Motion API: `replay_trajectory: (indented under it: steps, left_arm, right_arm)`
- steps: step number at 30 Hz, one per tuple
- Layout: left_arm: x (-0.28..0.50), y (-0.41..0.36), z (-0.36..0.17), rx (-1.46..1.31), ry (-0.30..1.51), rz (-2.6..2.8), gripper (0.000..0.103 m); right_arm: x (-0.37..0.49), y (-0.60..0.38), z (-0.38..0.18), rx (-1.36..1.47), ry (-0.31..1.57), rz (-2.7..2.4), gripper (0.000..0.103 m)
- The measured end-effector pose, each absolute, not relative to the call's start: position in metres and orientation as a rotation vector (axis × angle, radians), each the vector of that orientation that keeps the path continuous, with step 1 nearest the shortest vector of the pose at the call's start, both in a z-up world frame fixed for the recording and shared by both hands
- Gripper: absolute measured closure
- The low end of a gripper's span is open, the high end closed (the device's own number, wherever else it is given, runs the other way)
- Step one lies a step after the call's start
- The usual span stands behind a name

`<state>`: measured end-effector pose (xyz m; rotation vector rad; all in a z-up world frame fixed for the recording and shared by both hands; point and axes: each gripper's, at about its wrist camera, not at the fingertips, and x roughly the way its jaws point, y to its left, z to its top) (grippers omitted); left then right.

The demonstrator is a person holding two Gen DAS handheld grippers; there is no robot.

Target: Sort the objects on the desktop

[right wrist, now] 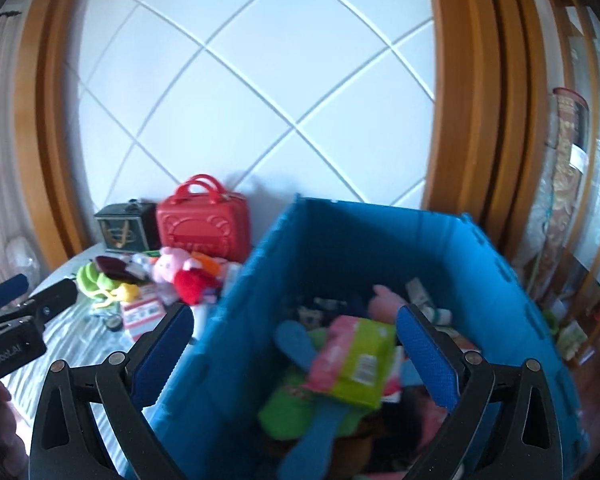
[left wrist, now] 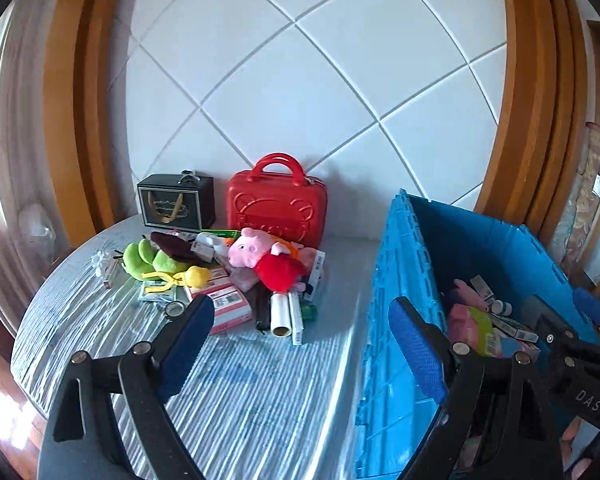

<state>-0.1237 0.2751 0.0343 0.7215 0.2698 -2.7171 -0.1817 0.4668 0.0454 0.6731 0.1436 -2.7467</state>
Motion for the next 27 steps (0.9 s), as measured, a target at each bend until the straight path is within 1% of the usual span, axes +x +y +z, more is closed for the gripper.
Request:
replay_trajectory:
  steps: [5,10,16,23,27]
  left_arm:
    - [-0.097,0.207,0.025,0.695,0.285,-2.664,0.013]
    - [-0.072,0.116,0.009,0.743,0.301,-2.68,0.013]
    - [-0.063,0.024,-0.011,0.812,0.242,-2.721,0.013]
    - [-0.072,-0.047,-0.04,0.922,0.304,-2.69,0.013]
    - [-0.08,-0.082,-0.065,0.99,0.377,-2.629,0.013]
  right_arm:
    - [-0.158,0.4,0.045,0.653,0.149,-2.727,0.0]
    - [-0.139,0.327,0.04,0.647,0.104,-2.742,0.0]
    - [-0.13,0.247,0.016,0.752,0.098,-2.781,0.0]
    - [-0.151,0.206,-0.024,0.945,0.134,-2.807,0.0]
    - [-0.176,0.198,-0.053,1.059,0.136,-2.766,0.0]
